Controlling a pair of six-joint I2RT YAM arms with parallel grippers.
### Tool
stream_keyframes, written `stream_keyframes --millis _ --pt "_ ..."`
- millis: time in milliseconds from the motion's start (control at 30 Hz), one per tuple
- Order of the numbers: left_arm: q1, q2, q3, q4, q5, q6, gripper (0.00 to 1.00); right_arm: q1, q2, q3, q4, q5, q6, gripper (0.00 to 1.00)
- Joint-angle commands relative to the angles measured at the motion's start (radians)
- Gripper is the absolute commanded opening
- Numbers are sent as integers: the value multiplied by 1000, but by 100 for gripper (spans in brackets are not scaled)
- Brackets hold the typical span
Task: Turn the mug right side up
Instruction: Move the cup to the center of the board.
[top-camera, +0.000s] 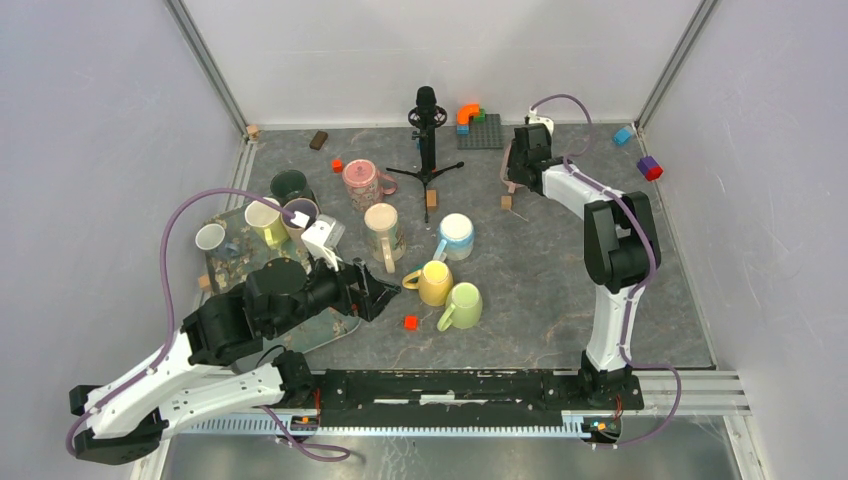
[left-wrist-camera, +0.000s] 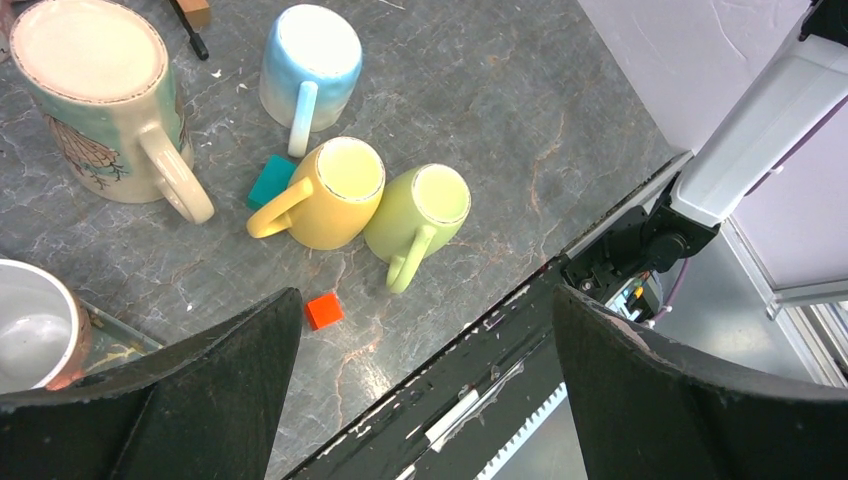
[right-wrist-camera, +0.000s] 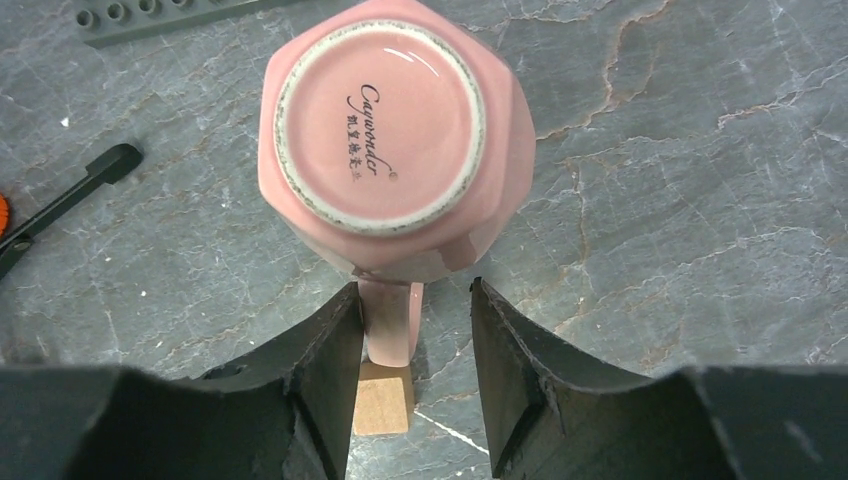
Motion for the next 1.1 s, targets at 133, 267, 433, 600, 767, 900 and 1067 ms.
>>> stream_keyframes --millis 133,267,433,600,767,900,1067 --pt "-5 5 -4 37 19 -15 100 2 29 57 -43 21 -15 43" --pt "-4 7 -7 39 20 -17 100 2 32 59 -45 30 -12 35" --pt "-5 10 -18 50 25 -28 100 2 53 119 -74 26 -38 18" --pt "-5 -16 -55 91 -5 -84 100 2 39 140 -87 17 -90 0" --pt "-4 -32 -93 128 -39 -142 100 1 -31 80 -50 -10 -124 0" --pt "-5 -23 -107 164 -39 -170 100 3 -92 24 -26 -50 -127 0" --pt "-5 7 -120 212 -15 -195 100 2 -174 -70 11 -126 -115 0"
